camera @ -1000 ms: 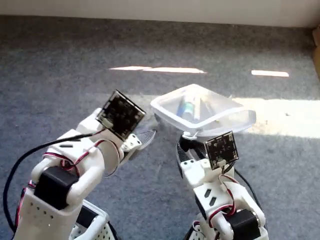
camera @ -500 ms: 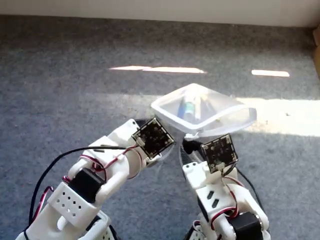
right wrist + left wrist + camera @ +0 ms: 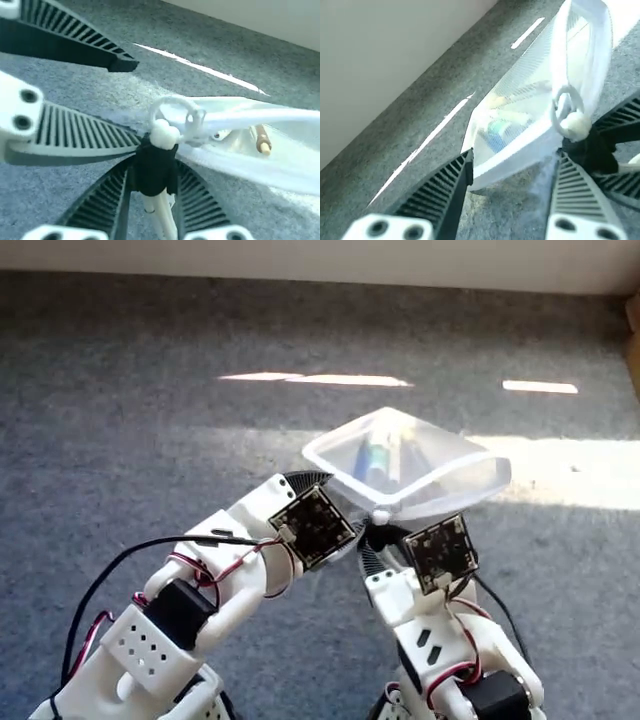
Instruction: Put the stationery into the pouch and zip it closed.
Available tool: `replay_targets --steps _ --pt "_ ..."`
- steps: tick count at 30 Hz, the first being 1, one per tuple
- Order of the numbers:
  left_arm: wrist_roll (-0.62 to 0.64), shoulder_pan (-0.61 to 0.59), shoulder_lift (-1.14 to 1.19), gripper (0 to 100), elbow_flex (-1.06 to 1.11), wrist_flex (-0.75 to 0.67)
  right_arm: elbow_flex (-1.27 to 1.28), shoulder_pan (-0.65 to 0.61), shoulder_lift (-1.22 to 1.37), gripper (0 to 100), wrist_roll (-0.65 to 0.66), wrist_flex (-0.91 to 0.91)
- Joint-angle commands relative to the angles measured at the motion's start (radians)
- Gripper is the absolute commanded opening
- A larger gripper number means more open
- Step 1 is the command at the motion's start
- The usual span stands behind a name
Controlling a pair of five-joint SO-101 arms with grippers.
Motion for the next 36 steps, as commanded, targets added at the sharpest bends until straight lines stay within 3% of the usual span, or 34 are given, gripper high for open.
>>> replay_targets --steps 1,6,15,20,27,36 --pt "0.0 0.024 -0.007 24 -0.005 -0.029 -0.085 -0.094 -0.001 0.5 0.012 0.021" --pt "-0.002 0.088 -0.008 24 0.035 -0.043 -0.094 -0.122 -0.001 0.5 0.015 0.022" --pt "0.0 0.084 -0.016 24 0.082 -0.086 -0.096 -0.116 -0.002 0.5 0.011 0.021" --pt "-0.005 0.051 -0.018 24 0.07 -0.038 -0.124 -0.113 -0.002 0.5 0.011 -0.03" --pt "-0.005 0.061 -0.018 25 -0.087 0.209 -0.134 0.021 -0.002 0.5 0.011 -0.094" --pt "-0.006 0.061 -0.018 25 -0.09 0.221 -0.234 0.024 -0.002 0.5 0.011 -0.085"
